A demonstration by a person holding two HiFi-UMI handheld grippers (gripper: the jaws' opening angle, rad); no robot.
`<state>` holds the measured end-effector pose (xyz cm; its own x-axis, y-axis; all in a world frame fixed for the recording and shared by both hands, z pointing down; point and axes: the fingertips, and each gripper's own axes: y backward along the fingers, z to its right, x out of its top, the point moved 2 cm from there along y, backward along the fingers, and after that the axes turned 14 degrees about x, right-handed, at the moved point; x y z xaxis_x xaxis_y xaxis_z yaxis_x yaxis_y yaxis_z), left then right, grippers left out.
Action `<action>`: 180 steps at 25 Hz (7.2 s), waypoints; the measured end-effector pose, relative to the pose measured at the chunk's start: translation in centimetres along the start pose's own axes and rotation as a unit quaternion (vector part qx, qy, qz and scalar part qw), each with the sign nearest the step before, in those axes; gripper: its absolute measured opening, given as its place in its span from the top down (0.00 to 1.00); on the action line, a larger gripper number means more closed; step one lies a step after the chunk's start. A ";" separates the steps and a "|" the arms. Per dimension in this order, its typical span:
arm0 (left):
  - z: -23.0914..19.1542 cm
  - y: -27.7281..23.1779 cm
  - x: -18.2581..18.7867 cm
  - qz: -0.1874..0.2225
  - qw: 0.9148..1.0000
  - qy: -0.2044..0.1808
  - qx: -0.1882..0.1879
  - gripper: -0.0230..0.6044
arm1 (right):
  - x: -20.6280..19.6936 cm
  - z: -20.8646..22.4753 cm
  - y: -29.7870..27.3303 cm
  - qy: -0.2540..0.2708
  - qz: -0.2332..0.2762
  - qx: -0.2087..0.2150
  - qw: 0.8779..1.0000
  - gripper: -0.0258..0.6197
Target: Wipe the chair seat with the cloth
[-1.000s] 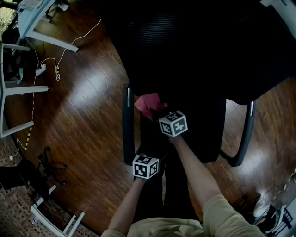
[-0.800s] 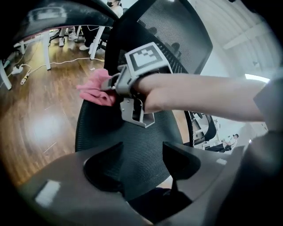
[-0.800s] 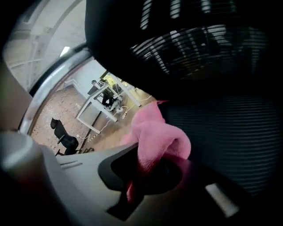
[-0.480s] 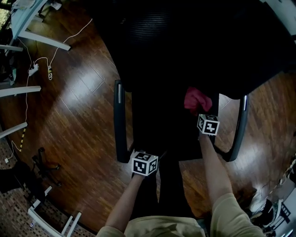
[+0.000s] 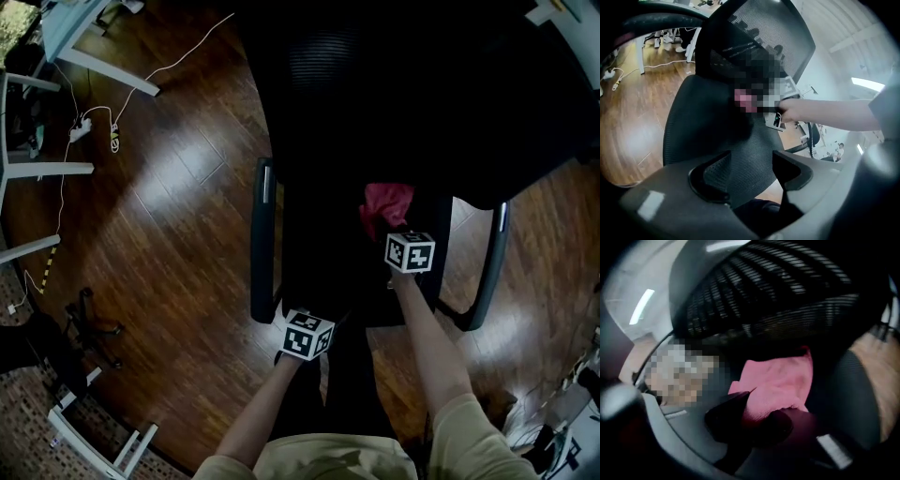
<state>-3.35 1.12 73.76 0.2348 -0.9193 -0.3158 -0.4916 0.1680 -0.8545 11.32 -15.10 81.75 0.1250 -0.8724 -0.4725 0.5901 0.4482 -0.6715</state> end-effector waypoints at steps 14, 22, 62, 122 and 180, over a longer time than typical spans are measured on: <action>-1.4 1.2 -3.2 -0.026 0.999 -0.029 0.018 0.54 | -3.2 -7.6 -7.2 0.069 -0.061 0.072 0.993 0.94; 1.6 0.7 -3.1 -0.022 1.000 -0.009 -0.012 0.54 | -5.3 13.6 13.7 -0.051 -0.028 -0.262 0.963 0.94; 1.2 3.4 -6.6 -0.045 0.999 0.019 0.018 0.55 | -9.0 -13.5 -2.9 0.083 -0.078 0.144 0.983 0.94; 0.7 4.7 -10.7 -0.056 0.997 0.041 0.041 0.56 | -15.7 -16.1 -0.7 0.103 -0.119 0.155 0.975 0.94; 0.3 6.9 -11.7 -0.049 0.995 0.085 0.020 0.54 | -22.2 -0.2 12.6 -0.005 -0.077 -0.042 0.996 0.94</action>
<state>-9.23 13.08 71.47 0.1330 -0.9785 -0.1578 -0.4384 0.0847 -0.8948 15.79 9.98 83.70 0.0464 -0.9340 -0.3541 0.5337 0.3229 -0.7816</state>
